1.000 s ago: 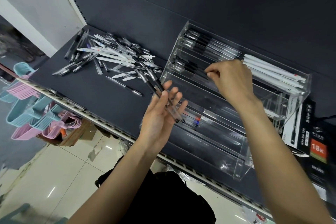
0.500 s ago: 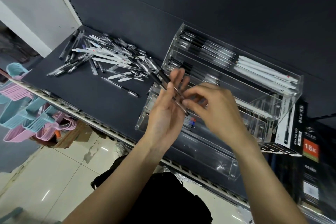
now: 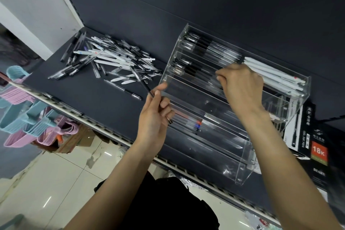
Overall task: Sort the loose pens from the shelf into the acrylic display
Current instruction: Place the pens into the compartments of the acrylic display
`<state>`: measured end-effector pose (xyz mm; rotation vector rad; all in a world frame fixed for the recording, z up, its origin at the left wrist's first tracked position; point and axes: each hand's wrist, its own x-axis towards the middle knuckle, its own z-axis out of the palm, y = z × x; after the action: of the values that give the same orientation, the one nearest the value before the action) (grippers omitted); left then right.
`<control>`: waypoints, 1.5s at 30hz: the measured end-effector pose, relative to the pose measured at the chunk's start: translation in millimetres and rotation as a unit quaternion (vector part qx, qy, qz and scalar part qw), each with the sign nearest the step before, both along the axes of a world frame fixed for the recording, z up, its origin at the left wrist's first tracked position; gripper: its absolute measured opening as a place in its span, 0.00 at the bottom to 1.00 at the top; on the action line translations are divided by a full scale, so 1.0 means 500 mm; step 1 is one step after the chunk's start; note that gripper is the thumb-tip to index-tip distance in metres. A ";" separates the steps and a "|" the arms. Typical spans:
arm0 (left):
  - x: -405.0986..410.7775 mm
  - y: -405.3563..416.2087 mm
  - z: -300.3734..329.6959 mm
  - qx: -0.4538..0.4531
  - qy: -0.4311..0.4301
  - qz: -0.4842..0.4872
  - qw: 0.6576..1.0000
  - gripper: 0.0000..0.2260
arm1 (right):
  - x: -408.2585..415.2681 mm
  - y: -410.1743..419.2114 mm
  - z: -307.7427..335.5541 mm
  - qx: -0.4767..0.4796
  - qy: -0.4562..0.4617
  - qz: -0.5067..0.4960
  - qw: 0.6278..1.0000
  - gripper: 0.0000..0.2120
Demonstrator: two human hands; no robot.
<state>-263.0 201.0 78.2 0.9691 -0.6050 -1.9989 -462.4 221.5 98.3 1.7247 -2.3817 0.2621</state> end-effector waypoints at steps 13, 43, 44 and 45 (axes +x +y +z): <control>0.010 -0.010 -0.008 0.027 0.016 -0.023 0.999 0.12 | 0.029 0.020 -0.025 -0.074 -0.107 -0.069 0.989 0.08; 0.036 -0.049 -0.032 -0.268 -0.257 -0.122 0.920 0.19 | 0.143 0.124 -0.007 -0.080 -0.190 -0.072 0.976 0.09; 0.051 -0.066 -0.048 -0.300 -0.305 -0.110 0.897 0.22 | 0.124 0.126 -0.010 -0.058 -0.156 -0.087 0.982 0.09; 0.065 -0.080 -0.065 -0.324 -0.348 -0.110 0.873 0.24 | 0.111 0.125 -0.012 -0.032 -0.136 -0.094 0.986 0.09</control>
<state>-230.7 161.0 45.8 1.1972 -1.7187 -1.3883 -407.1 284.0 92.3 1.5056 -2.6733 0.5707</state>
